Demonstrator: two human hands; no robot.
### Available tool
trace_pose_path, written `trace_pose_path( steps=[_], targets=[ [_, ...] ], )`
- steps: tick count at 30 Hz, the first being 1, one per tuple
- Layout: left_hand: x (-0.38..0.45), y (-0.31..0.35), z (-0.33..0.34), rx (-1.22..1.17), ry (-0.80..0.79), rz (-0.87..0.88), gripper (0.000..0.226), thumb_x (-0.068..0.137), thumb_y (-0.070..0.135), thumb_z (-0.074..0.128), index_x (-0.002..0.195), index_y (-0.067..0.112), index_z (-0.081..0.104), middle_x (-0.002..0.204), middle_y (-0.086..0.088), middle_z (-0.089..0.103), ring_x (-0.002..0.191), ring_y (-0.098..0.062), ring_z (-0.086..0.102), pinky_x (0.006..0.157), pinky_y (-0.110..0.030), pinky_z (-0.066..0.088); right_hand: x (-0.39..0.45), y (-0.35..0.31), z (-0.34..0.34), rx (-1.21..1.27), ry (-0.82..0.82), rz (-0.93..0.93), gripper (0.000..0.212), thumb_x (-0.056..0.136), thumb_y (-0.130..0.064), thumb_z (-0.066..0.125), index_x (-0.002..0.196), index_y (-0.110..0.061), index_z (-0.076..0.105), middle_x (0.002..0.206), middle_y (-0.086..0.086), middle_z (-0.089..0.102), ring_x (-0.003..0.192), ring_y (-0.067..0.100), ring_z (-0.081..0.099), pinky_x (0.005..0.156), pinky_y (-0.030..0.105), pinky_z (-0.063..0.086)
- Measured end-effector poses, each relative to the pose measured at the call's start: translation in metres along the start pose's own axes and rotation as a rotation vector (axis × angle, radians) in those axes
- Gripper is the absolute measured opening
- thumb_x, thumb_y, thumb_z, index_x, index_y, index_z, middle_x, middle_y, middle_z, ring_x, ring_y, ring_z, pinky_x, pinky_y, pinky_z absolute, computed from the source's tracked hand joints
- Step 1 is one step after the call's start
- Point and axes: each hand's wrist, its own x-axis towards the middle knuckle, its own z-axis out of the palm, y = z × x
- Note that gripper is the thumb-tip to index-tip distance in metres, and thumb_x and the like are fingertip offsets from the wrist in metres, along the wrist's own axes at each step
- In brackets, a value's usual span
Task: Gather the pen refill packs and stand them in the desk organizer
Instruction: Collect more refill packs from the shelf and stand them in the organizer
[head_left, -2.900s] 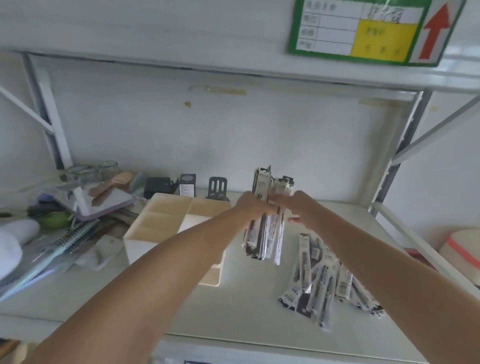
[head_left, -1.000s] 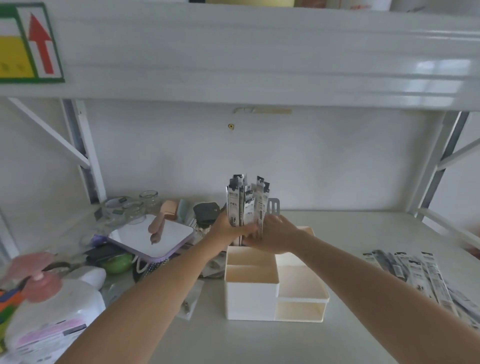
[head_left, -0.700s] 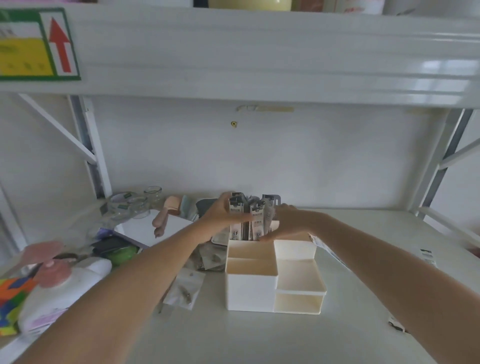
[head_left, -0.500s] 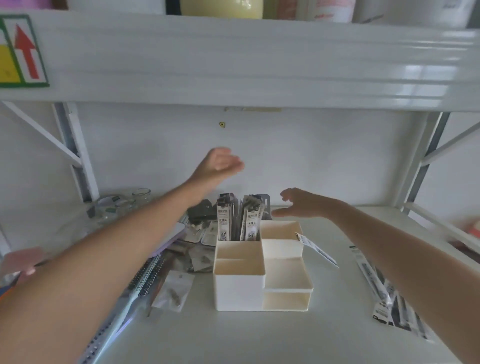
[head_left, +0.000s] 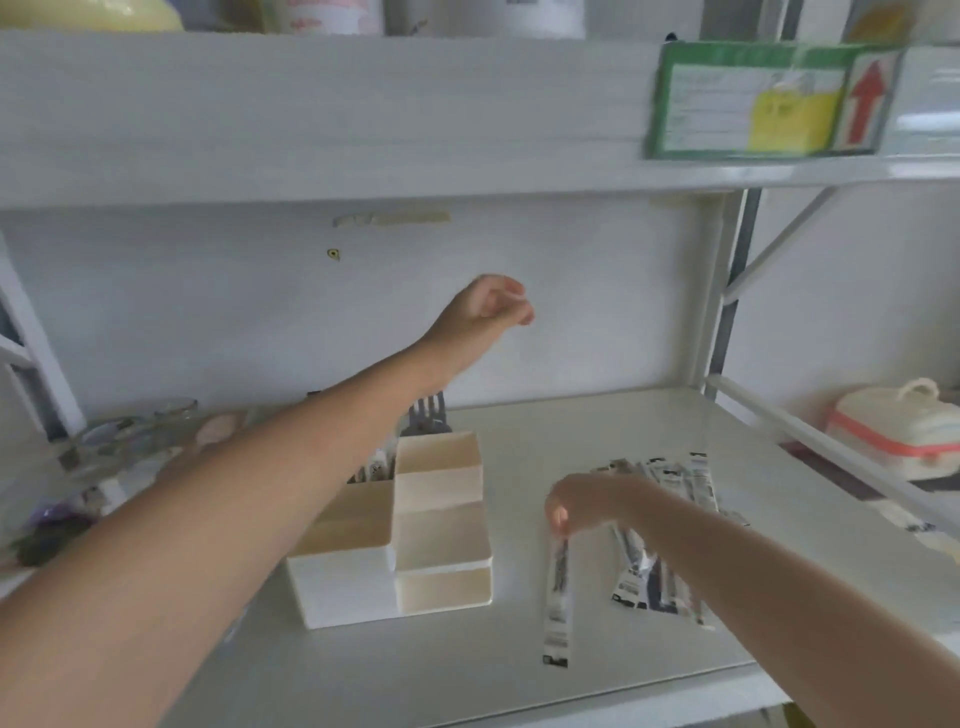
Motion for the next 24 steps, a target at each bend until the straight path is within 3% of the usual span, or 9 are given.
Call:
trace_pose_path(
  steps=[2, 4, 7, 10, 11, 13, 17, 21, 24],
  targets=[
    [0.004, -0.01, 0.029, 0.111, -0.095, -0.038, 0.013, 0.092, 0.011, 0.052, 0.104, 0.016, 0.05, 0.09, -0.001, 0.061, 0.081, -0.005, 0.057, 0.067, -0.004, 0.043, -0.012, 0.025, 0.001, -0.088, 0.001, -0.002, 0.027, 0.091, -0.019, 0.051, 0.115, -0.018, 0.064, 0.127, 0.001, 0.061, 0.116, 0.019, 0.056, 0.099, 0.033, 0.042],
    [0.008, -0.031, 0.061, 0.362, -0.292, -0.158, 0.015, 0.088, 0.022, 0.057, 0.102, 0.019, 0.053, 0.098, -0.002, 0.064, 0.081, -0.008, 0.057, 0.072, -0.015, 0.047, -0.026, 0.054, 0.001, -0.088, 0.071, 0.037, 0.029, 0.091, -0.024, 0.048, 0.116, -0.021, 0.062, 0.129, -0.001, 0.059, 0.12, 0.019, 0.054, 0.104, 0.036, 0.042],
    [0.001, -0.06, 0.11, 0.716, -0.694, -0.662, 0.045, 0.091, 0.034, 0.052, 0.127, 0.008, 0.046, 0.115, -0.017, 0.062, 0.083, -0.017, 0.06, 0.08, -0.029, 0.05, -0.039, 0.102, 0.002, 0.061, 0.162, 0.201, 0.035, 0.093, -0.026, 0.042, 0.121, -0.012, 0.058, 0.13, 0.009, 0.058, 0.123, 0.025, 0.052, 0.103, 0.039, 0.043],
    [-0.013, -0.075, 0.151, 0.919, -0.853, -1.133, 0.078, 0.09, 0.049, 0.047, 0.147, 0.005, 0.018, 0.151, -0.02, 0.031, 0.126, -0.032, 0.049, 0.107, -0.041, 0.038, -0.047, 0.141, 0.009, 0.422, 0.154, 0.321, 0.03, 0.095, -0.02, 0.043, 0.098, 0.005, 0.06, 0.082, 0.015, 0.065, 0.09, 0.031, 0.068, 0.063, 0.031, 0.056],
    [-0.016, -0.081, 0.162, 0.969, -0.829, -1.16, 0.077, 0.091, 0.049, 0.044, 0.148, 0.005, 0.018, 0.154, -0.018, 0.026, 0.133, -0.032, 0.042, 0.109, -0.04, 0.034, -0.049, 0.149, 0.012, 0.589, 0.133, 0.341, 0.028, 0.095, -0.017, 0.045, 0.095, 0.007, 0.058, 0.069, 0.011, 0.061, 0.07, 0.027, 0.069, 0.05, 0.025, 0.055],
    [-0.019, -0.093, 0.181, 1.006, -0.701, -1.093, 0.065, 0.097, 0.043, 0.034, 0.147, 0.004, 0.023, 0.156, -0.013, 0.023, 0.14, -0.03, 0.032, 0.113, -0.038, 0.029, -0.053, 0.158, 0.017, 0.802, 0.095, 0.357, 0.025, 0.095, -0.016, 0.046, 0.091, 0.005, 0.057, 0.061, 0.009, 0.054, 0.047, 0.015, 0.058, 0.042, 0.019, 0.05],
    [-0.016, -0.103, 0.205, 1.047, -0.483, -0.973, 0.054, 0.097, 0.027, 0.024, 0.149, 0.009, 0.018, 0.159, -0.013, 0.015, 0.144, -0.034, 0.021, 0.119, -0.043, 0.02, -0.052, 0.156, 0.024, 0.737, 0.066, 0.324, 0.026, 0.096, -0.024, 0.043, 0.077, -0.006, 0.048, 0.063, 0.004, 0.052, 0.051, 0.012, 0.054, 0.044, 0.019, 0.051],
    [-0.006, -0.094, 0.221, 0.948, -0.378, -0.982, 0.055, 0.098, 0.032, 0.029, 0.144, 0.004, 0.03, 0.157, -0.015, 0.019, 0.143, -0.034, 0.025, 0.116, -0.04, 0.023, -0.047, 0.152, 0.024, 0.626, 0.14, 0.302, 0.033, 0.093, -0.021, 0.043, 0.061, -0.014, 0.045, 0.062, 0.002, 0.048, 0.052, 0.016, 0.051, 0.043, 0.021, 0.042],
    [-0.005, -0.1, 0.23, 0.905, -0.335, -1.005, 0.066, 0.095, 0.048, 0.024, 0.146, 0.005, 0.026, 0.158, -0.015, 0.017, 0.144, -0.034, 0.021, 0.119, -0.044, 0.019, -0.05, 0.144, 0.023, 0.623, 0.113, 0.267, 0.03, 0.096, -0.022, 0.037, 0.107, -0.001, 0.055, 0.075, 0.006, 0.051, 0.055, 0.016, 0.053, 0.043, 0.017, 0.039]
  ],
)
